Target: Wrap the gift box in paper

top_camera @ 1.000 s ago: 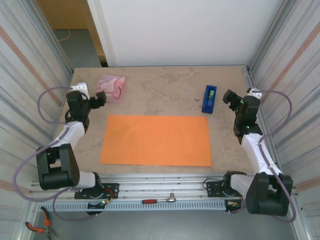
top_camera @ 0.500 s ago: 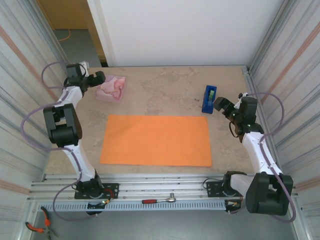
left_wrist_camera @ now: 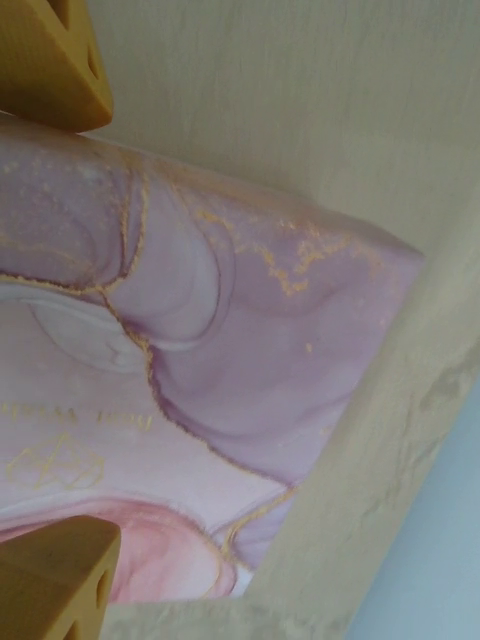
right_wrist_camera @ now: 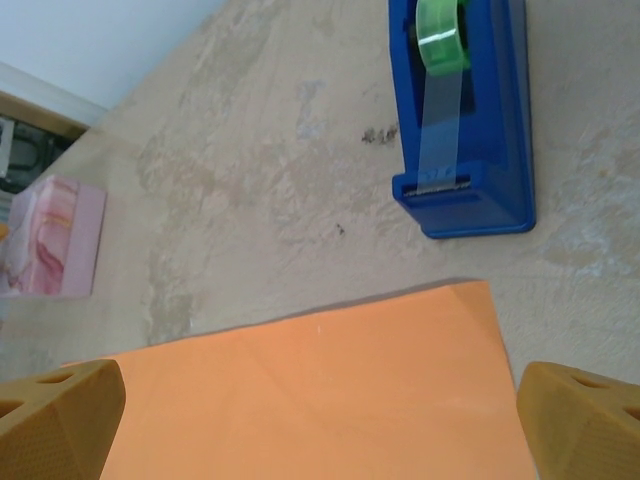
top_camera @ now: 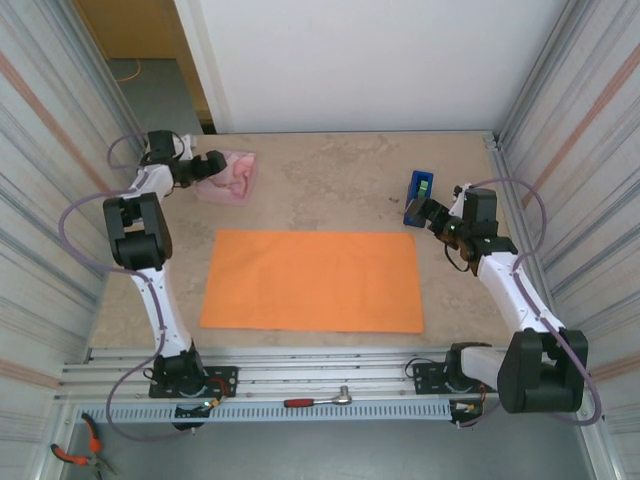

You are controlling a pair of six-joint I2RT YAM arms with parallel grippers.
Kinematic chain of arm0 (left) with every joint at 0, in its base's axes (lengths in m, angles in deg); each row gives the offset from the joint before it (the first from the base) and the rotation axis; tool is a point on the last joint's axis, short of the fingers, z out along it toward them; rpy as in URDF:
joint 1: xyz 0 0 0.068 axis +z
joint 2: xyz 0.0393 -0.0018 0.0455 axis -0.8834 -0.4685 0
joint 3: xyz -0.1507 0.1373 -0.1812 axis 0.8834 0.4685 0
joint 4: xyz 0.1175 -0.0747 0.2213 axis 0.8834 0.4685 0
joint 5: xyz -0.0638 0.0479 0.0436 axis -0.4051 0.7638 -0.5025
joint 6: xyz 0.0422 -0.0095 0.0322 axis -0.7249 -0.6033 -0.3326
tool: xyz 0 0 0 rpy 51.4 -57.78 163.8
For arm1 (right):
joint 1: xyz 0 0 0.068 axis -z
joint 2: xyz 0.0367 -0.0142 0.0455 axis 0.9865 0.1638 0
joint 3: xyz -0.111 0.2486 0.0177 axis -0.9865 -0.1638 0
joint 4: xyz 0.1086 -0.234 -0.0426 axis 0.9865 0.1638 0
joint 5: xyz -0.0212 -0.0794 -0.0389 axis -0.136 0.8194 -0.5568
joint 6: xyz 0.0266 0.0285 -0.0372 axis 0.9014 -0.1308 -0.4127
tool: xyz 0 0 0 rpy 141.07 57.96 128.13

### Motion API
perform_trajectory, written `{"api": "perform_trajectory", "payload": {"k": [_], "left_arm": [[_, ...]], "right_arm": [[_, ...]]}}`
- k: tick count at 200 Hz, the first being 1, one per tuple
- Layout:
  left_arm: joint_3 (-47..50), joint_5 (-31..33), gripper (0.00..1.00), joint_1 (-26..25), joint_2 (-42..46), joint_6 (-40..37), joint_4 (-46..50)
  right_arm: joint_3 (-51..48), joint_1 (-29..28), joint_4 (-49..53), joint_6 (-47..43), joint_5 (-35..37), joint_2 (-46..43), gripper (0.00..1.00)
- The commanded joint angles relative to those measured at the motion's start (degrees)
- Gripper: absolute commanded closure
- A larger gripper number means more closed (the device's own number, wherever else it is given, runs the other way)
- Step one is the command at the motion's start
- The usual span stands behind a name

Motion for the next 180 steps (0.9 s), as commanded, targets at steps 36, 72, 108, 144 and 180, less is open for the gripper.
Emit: {"api": "perform_trajectory", "payload": {"k": [36, 72, 108, 144, 180], "left_arm": [[3.40, -10.13, 0.01, -10.78, 3.71, 2.05, -2.16], [-0.29, -9.02, 0.01, -18.24, 3.25, 0.47, 1.75], [-0.43, -1.04, 0.01, -17.82, 3.64, 7.36, 3.30], [-6.11, -1.65, 0.01, -16.71, -1.40, 14.62, 2.78], [-15.29, -5.00, 0.01, -17.84, -8.91, 19.23, 2.91]], "right_arm": [[6.97, -7.06, -1.45, 2.76, -1.31, 10.91, 0.00], [14.67, -10.48, -2.60, 3.22, -2.31, 20.78, 0.02], [24.42, -11.47, -2.90, 3.74, -4.82, 30.33, 0.05], [29.87, -11.35, -4.24, 4.97, -5.69, 36.43, 0.05], [34.12, -10.73, -3.72, 5.24, -6.84, 40.79, 0.06]]}}
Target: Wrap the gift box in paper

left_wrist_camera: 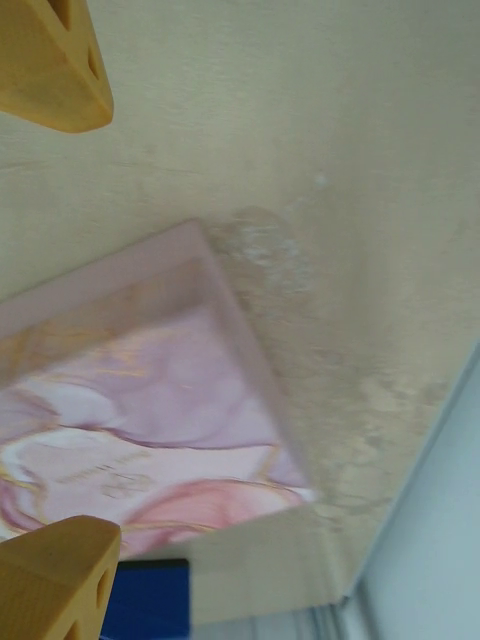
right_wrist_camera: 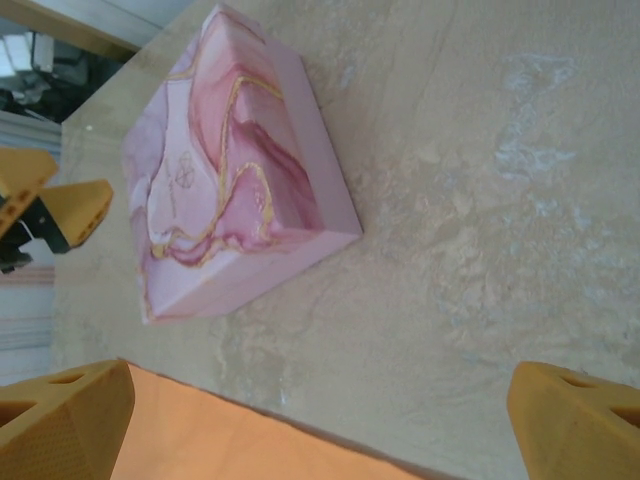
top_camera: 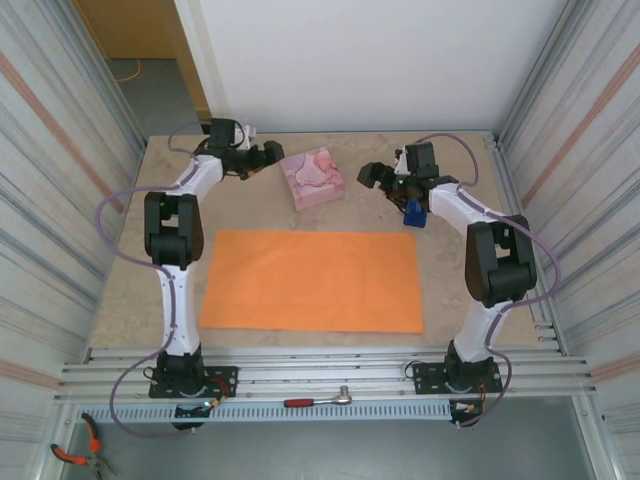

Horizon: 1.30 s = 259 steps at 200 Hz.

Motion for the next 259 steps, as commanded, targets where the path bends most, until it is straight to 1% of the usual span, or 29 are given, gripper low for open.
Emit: {"api": "perform_trajectory", "payload": {"k": [1, 20, 55, 79, 101, 121, 134, 167, 187, 204, 213, 243, 259], "left_arm": [[-5.30, -2.41, 0.01, -1.95, -4.90, 5.09, 0.50], [-10.07, -3.43, 0.01, -3.42, -8.21, 4.76, 1.77], [-18.10, -6.33, 0.01, -5.63, -13.79, 6.76, 2.15], [-24.10, -8.96, 0.01, -7.10, -17.75, 9.10, 0.29], [-27.11, -11.74, 0.01, -8.20, -20.36, 12.71, -2.93], [-26.25, -12.24, 0.01, -8.63, -19.28, 12.54, -2.76], [-23.01, -11.34, 0.01, -8.67, -16.75, 10.90, -2.15], [-17.01, -5.82, 0.01, -8.58, -10.34, 3.22, 4.56], [-16.42, -4.71, 0.02, -8.58, -8.66, -2.19, 9.00], [-15.95, -5.03, 0.03, -8.51, -8.22, -4.92, 11.38], [-15.57, -5.96, 0.05, -8.59, -8.07, -5.59, 11.85], [-14.06, -9.72, 0.17, -8.51, -8.49, -6.87, 12.39], [-13.78, -10.95, 0.21, -8.85, -9.07, -6.97, 12.38]], "right_arm": [[3.07, 0.58, 0.02, 1.48, -1.81, 2.49, 0.06], [4.12, 1.31, 0.14, 1.51, -2.44, 3.73, 0.07], [5.42, 2.56, 0.04, 1.66, -4.13, 5.43, 0.09], [5.80, 2.76, -0.08, 1.66, -4.45, 6.12, 0.09], [6.44, 2.69, -0.11, 1.75, -4.25, 7.13, 0.09], [7.52, 2.60, 0.09, 1.84, -4.39, 8.47, 0.09], [8.57, 2.43, 0.28, 1.68, -4.41, 9.58, 0.09], [12.45, 1.81, 1.47, 1.40, -4.95, 13.41, 0.11], [14.40, 1.53, 1.94, 1.40, -5.45, 15.63, 0.12], [15.89, 1.20, 2.22, 1.55, -5.87, 17.32, 0.13], [16.52, 1.02, 2.24, 1.81, -6.01, 18.24, 0.14], [18.01, 0.35, 1.46, 3.19, -6.97, 20.33, 0.18], [18.42, -0.10, 1.15, 3.67, -7.32, 21.22, 0.20]]}}
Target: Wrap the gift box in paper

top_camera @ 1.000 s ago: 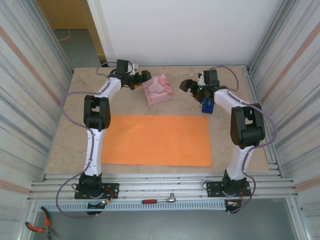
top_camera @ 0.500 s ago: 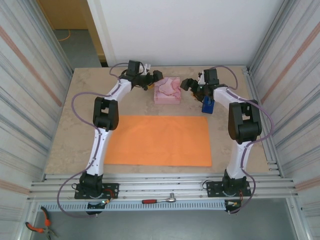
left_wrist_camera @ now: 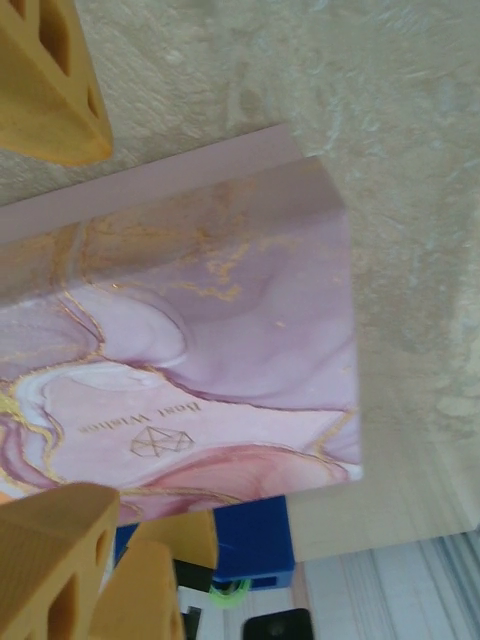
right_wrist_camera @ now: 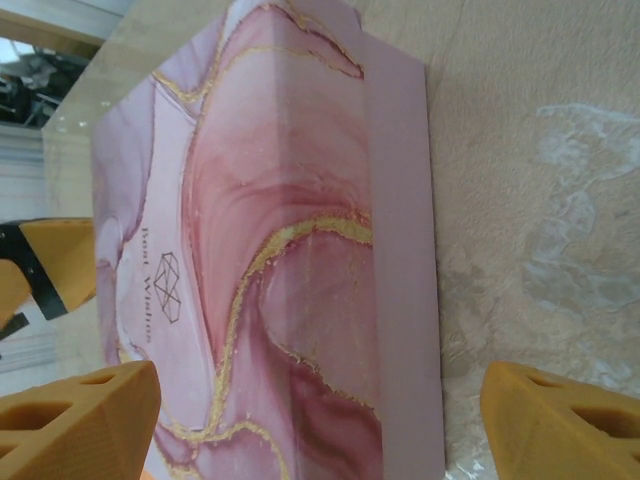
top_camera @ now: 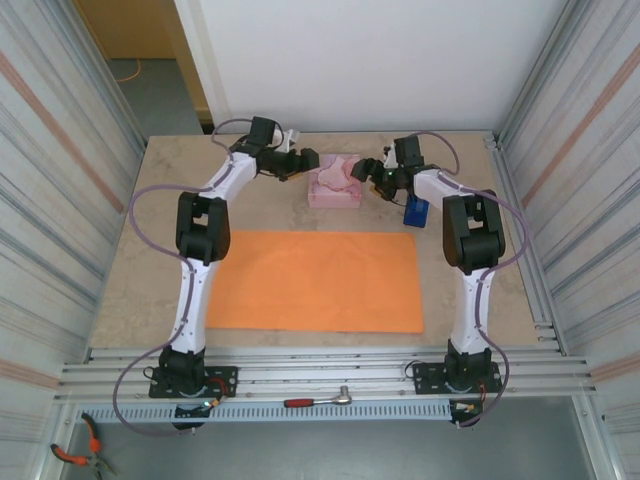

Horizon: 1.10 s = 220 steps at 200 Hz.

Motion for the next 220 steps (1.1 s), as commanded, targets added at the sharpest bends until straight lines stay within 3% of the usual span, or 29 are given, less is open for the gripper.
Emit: {"api": "perform_trajectory", "payload": {"k": [1, 44, 63, 107, 138, 220], "left_arm": [[1.63, -3.34, 0.21, -0.16, 1.48, -2.88, 2.75], [1.63, -5.23, 0.26, -2.05, -0.33, -2.78, 2.65], [1.30, -6.24, 0.33, -2.99, -1.14, -2.47, 2.55], [3.03, -9.47, 0.52, -4.32, 0.50, -1.91, 1.92], [10.71, -8.92, 0.56, -5.38, 9.14, -1.57, -2.23], [44.05, -6.87, 0.57, -8.01, 37.27, 0.82, -12.21]], "right_arm": [[2.22, -0.80, 0.36, 1.94, -1.92, 1.90, 0.20], [3.36, -1.44, 0.23, 2.78, -3.91, 4.45, 0.29], [3.82, -1.73, 0.04, 3.48, -6.22, 5.34, 0.41], [1.53, -3.63, -0.12, 3.95, -8.43, 1.70, 0.56], [-2.57, -6.52, -0.33, 3.97, -7.33, -4.87, 0.57], [-21.16, -17.27, -4.29, 6.90, 1.52, -25.37, 0.56]]}}
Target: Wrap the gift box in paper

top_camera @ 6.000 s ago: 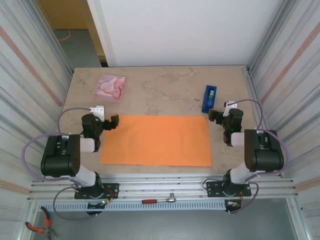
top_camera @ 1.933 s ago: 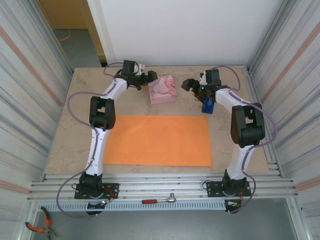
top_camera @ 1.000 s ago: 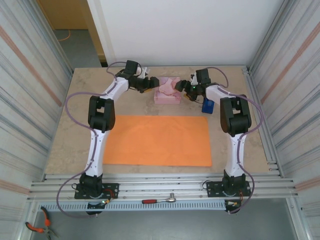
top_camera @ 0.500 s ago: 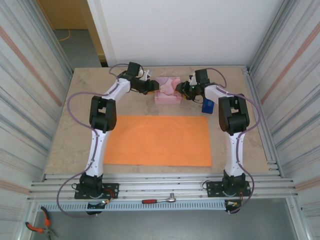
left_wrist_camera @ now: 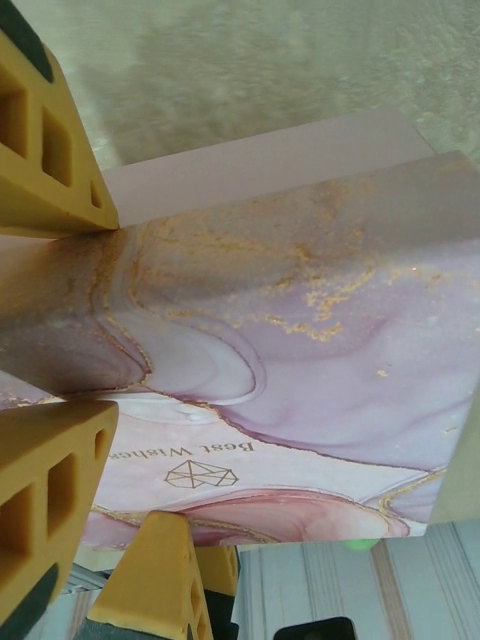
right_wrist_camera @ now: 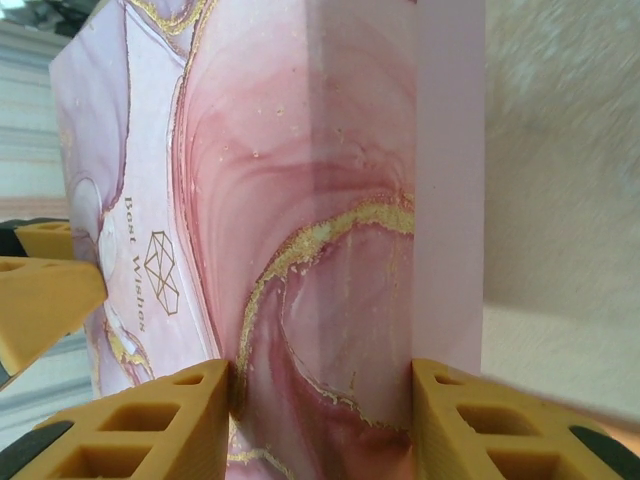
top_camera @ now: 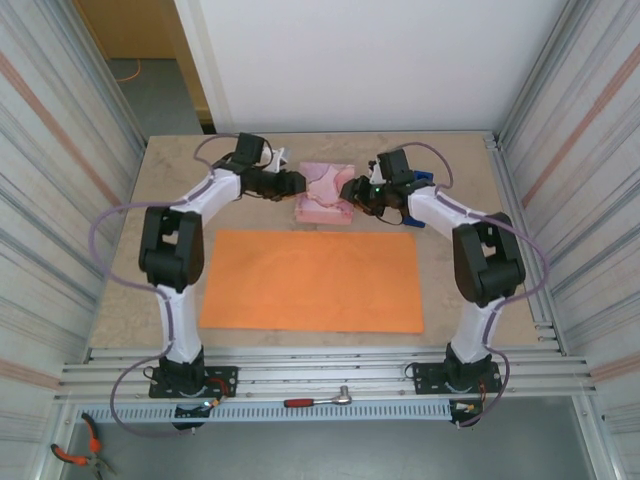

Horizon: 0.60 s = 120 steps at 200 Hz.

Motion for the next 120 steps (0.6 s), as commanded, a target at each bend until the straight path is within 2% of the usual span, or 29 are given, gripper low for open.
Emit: {"api": "perform_trajectory", "payload": {"k": [1, 70, 93, 120], "left_arm": [[7.65, -7.15, 0.57, -6.33, 8.83, 1.09, -6.12], [32.66, -0.88, 0.54, -12.05, 30.08, 4.80, -9.98], [38.53, 1.30, 0.54, -14.47, 33.86, 6.15, -11.15], [45.08, 2.65, 0.53, -15.22, 34.73, 8.11, -15.24]], "right_arm": [[-3.87, -7.49, -5.04, 1.58, -2.06, -5.46, 0.56], [-17.15, -21.05, -5.63, 5.32, 8.12, -16.02, 0.56], [-20.88, -25.34, -6.04, 6.91, 11.73, -17.45, 0.56], [-23.42, -27.23, -6.75, 8.15, 13.79, -16.10, 0.55]]}}
